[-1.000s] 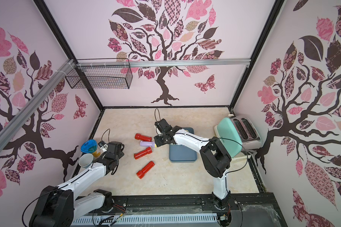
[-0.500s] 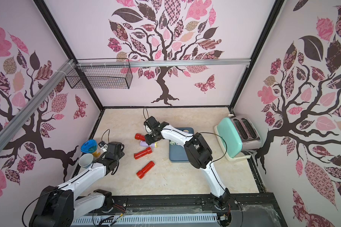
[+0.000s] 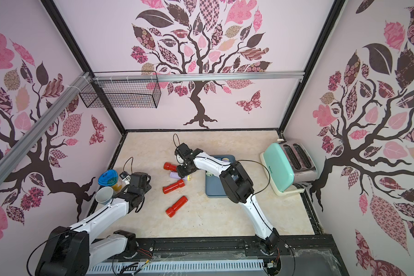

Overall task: Put the flashlights into the storage boxes
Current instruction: Move the flashlight at the center of the board, then pick up the flashlight from the center of the board.

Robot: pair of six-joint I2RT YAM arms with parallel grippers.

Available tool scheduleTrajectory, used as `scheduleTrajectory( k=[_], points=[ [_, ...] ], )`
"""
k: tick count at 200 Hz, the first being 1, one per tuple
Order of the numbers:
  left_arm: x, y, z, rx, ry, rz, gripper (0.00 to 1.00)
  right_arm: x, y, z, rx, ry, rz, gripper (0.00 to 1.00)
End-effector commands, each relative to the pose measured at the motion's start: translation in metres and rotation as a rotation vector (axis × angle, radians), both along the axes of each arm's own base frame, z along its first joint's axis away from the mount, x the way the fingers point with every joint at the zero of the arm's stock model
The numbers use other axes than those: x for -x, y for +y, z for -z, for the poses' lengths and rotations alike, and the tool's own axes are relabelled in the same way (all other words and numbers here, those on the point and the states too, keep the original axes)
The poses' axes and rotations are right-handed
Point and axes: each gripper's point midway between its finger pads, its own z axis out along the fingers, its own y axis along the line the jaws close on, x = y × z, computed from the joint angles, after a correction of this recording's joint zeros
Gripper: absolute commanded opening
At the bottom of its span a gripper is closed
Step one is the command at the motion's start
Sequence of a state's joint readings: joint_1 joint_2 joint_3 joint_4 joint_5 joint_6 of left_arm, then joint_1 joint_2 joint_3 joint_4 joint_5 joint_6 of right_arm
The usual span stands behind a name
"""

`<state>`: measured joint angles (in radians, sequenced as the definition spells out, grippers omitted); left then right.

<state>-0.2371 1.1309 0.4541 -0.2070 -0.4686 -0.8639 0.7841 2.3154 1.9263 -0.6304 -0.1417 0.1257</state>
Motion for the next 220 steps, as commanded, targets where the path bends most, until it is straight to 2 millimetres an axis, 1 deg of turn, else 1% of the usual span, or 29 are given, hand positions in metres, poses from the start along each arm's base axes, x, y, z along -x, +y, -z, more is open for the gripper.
scheduleTrajectory(
  k=[1, 19, 29, 62, 80, 100, 112, 129, 150, 176, 220],
  points=[
    [0.003, 0.002, 0.007, -0.009, 0.012, 0.0, 0.5, 0.005, -0.022, 0.028, 0.128, 0.015, 0.021, 0.52],
    [0.003, 0.002, 0.007, -0.007, 0.012, 0.003, 0.5, 0.006, -0.03, 0.024, 0.139, -0.011, 0.041, 0.5],
    [0.003, 0.001, 0.007, -0.006, 0.011, 0.003, 0.5, 0.008, -0.038, 0.024, 0.152, -0.019, 0.051, 0.5],
    [0.002, 0.0, 0.008, -0.002, 0.014, 0.007, 0.5, 0.013, -0.06, 0.016, 0.176, -0.058, 0.09, 0.49],
    [0.002, -0.001, 0.009, 0.0, 0.018, 0.011, 0.5, 0.016, -0.066, 0.012, 0.18, -0.07, 0.1, 0.49],
    [0.001, -0.002, 0.008, 0.002, 0.016, 0.017, 0.5, 0.016, -0.066, 0.009, 0.171, -0.08, 0.101, 0.5],
    [0.002, -0.002, 0.007, 0.005, 0.01, 0.018, 0.5, 0.013, -0.062, 0.008, 0.162, -0.08, 0.099, 0.5],
    [0.002, -0.001, 0.006, 0.005, 0.0, 0.017, 0.5, 0.011, -0.058, 0.014, 0.168, -0.072, 0.093, 0.57],
    [0.002, 0.0, 0.006, 0.0, -0.001, 0.014, 0.5, 0.005, -0.06, 0.026, 0.208, -0.076, 0.094, 0.58],
    [0.001, 0.0, 0.008, -0.004, 0.008, 0.018, 0.5, 0.002, -0.057, 0.035, 0.216, -0.066, 0.091, 0.56],
    [0.001, -0.001, 0.009, -0.006, 0.017, 0.021, 0.5, 0.0, -0.057, 0.028, 0.207, -0.084, 0.095, 0.5]
  ],
)
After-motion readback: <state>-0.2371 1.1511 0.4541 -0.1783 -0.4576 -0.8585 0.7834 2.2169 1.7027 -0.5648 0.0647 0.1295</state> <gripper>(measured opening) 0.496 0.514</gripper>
